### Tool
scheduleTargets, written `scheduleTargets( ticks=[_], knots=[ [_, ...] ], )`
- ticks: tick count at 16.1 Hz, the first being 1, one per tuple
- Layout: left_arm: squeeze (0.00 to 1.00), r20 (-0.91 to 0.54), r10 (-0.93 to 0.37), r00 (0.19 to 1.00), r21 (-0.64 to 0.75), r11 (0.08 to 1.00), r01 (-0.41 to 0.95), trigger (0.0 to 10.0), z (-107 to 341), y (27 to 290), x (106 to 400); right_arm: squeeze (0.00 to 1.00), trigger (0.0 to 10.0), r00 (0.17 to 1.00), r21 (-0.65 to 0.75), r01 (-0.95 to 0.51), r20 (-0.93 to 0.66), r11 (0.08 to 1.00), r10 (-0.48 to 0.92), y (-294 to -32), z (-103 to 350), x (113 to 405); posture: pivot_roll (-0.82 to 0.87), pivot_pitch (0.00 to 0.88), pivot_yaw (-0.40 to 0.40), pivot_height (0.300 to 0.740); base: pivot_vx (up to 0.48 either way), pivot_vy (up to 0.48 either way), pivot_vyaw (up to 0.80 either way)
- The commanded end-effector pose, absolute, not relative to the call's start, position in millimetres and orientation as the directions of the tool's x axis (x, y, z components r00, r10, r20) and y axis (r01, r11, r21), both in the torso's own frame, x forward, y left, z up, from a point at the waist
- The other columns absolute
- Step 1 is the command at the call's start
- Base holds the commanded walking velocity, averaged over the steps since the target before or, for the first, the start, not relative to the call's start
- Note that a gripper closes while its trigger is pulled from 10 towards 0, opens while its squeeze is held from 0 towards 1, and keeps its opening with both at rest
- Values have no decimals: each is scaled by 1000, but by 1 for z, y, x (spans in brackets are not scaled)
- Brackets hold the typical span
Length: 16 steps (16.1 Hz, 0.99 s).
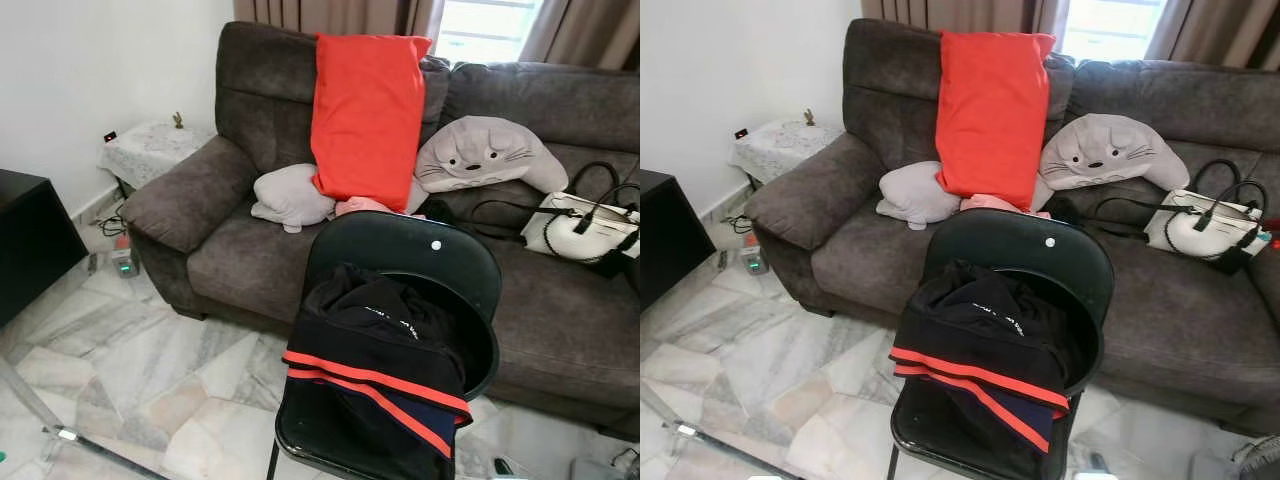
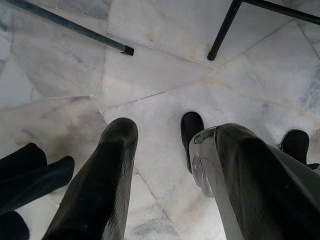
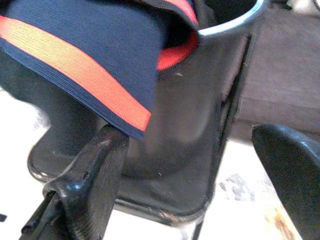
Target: Hang hanger
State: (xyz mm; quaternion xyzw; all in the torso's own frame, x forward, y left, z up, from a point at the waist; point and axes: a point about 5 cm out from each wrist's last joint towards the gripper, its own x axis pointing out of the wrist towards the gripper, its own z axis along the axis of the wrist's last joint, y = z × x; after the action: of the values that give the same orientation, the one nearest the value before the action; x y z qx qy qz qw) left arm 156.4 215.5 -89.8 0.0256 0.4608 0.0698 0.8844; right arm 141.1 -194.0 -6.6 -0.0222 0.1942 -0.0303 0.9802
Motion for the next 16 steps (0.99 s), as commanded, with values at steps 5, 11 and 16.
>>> scheduleTargets(
  ticks=[5, 11, 16],
  knots=[
    [0, -819, 159, 551, 122, 987, -103, 10000, -90, 220, 153, 0, 10000, 946, -150, 149, -267, 977, -185, -203, 39, 137, -44, 0, -20, 740, 0, 0, 0],
    [0, -817, 159, 555, 130, 987, -91, 10000, -88, 224, 158, 0, 10000, 927, -192, 263, -222, 945, -303, -210, 64, 157, -56, 0, -13, 740, 0, 0, 0],
    [0, -816, 164, 555, 132, 986, -97, 10000, -88, 226, 158, 0, 10000, 920, -244, 210, -279, 947, -276, -206, 58, 179, -46, 0, -15, 740, 0, 0, 0]
  ],
)
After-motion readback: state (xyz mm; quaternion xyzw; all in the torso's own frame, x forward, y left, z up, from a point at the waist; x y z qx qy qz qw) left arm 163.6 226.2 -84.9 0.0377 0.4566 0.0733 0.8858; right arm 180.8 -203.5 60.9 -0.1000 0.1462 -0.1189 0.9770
